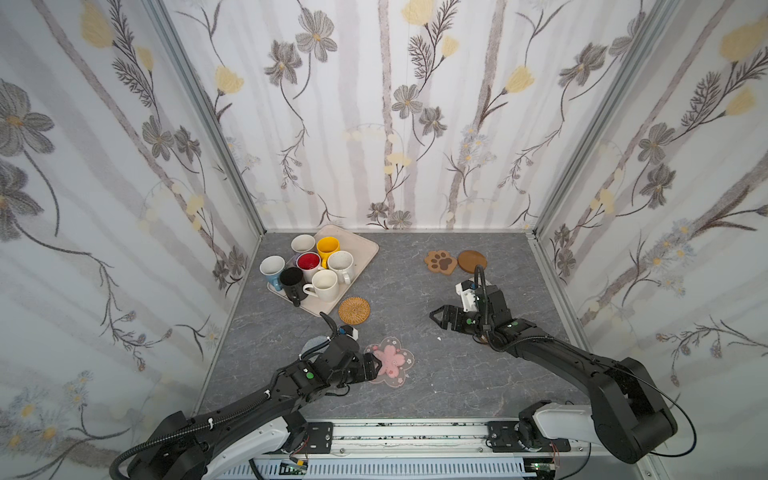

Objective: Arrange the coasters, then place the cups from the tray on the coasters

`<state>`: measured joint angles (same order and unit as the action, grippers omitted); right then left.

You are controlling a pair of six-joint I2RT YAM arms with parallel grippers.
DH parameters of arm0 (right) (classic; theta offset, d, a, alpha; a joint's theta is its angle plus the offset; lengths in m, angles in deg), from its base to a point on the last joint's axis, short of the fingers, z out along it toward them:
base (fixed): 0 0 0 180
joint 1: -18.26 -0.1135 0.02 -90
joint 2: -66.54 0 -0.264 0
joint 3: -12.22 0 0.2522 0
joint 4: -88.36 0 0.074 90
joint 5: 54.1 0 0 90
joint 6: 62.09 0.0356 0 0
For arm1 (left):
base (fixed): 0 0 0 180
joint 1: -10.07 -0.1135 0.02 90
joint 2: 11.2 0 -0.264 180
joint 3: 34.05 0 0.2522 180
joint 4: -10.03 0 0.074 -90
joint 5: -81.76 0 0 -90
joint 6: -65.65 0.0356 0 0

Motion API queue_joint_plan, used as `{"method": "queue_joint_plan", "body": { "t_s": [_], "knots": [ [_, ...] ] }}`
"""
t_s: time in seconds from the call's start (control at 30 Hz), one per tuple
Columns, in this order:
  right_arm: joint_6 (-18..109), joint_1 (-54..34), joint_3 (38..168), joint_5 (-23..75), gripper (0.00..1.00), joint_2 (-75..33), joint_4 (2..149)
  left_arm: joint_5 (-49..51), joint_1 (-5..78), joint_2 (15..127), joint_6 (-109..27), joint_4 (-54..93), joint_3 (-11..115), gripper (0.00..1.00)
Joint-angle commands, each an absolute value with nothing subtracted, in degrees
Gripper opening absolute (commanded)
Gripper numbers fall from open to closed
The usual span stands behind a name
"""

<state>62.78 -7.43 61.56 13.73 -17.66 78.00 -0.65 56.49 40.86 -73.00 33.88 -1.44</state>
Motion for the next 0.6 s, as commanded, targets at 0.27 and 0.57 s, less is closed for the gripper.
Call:
{"method": "queue_joint_plan", "body": {
  "t_s": [0.27, 0.57],
  "knots": [
    [63.0, -7.4, 62.1, 13.6, 0.94, -18.2, 81.7, -0.4, 56.6, 42.4, -75.8, 32.4, -2.6, 0.77],
    [62.8, -7.3, 61.3, 13.4, 0.94, -18.0, 82.2, 0.5, 57.9, 46.1, -78.0, 27.0, -4.1, 0.77]
  ]
}}
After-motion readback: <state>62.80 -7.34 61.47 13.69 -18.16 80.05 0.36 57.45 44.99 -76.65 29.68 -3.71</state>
